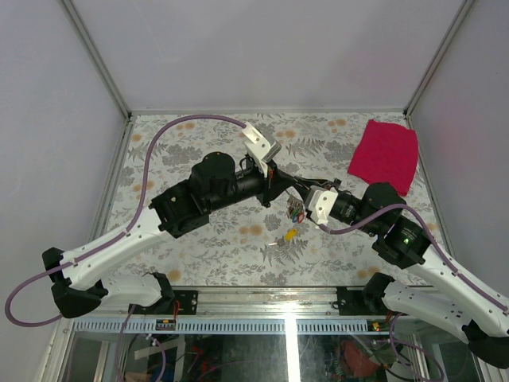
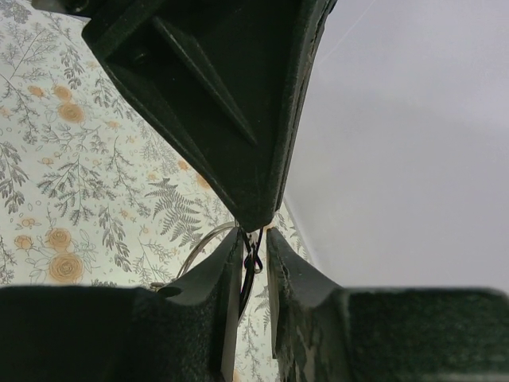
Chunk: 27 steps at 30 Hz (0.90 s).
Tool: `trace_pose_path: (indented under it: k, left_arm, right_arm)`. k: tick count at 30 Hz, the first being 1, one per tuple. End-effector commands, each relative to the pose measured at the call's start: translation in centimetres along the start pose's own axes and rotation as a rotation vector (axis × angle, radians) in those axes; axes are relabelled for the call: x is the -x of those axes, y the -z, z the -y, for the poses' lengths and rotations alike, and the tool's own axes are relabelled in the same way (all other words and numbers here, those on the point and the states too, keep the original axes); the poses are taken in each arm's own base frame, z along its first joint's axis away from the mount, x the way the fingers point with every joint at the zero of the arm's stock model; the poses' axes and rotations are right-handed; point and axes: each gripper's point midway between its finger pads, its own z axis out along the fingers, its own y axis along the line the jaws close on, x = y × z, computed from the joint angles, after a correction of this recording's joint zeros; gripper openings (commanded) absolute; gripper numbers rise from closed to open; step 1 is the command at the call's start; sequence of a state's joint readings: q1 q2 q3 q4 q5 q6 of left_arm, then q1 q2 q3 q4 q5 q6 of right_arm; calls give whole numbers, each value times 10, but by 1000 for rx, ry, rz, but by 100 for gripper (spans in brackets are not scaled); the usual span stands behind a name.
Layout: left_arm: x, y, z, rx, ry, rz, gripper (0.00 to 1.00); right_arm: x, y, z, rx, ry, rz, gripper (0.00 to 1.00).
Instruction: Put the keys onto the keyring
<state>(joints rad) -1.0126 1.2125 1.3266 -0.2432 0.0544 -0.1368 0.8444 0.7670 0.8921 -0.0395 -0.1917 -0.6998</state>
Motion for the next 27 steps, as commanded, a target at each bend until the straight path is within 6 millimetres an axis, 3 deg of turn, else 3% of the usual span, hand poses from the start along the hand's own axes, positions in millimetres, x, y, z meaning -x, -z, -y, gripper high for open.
trace_pose_path:
  k: [1,17,27]
  left_arm:
    - [23,8,1,3,-17,61,0]
    - [25,9,1,6,-20,65,0]
    - [28,10,1,8,-22,72,0]
  right_arm:
    - [15,5,25,-101,35,36,23]
    - [11,2,23,-89,37,21,21]
    - [9,1,21,-81,41,13,2]
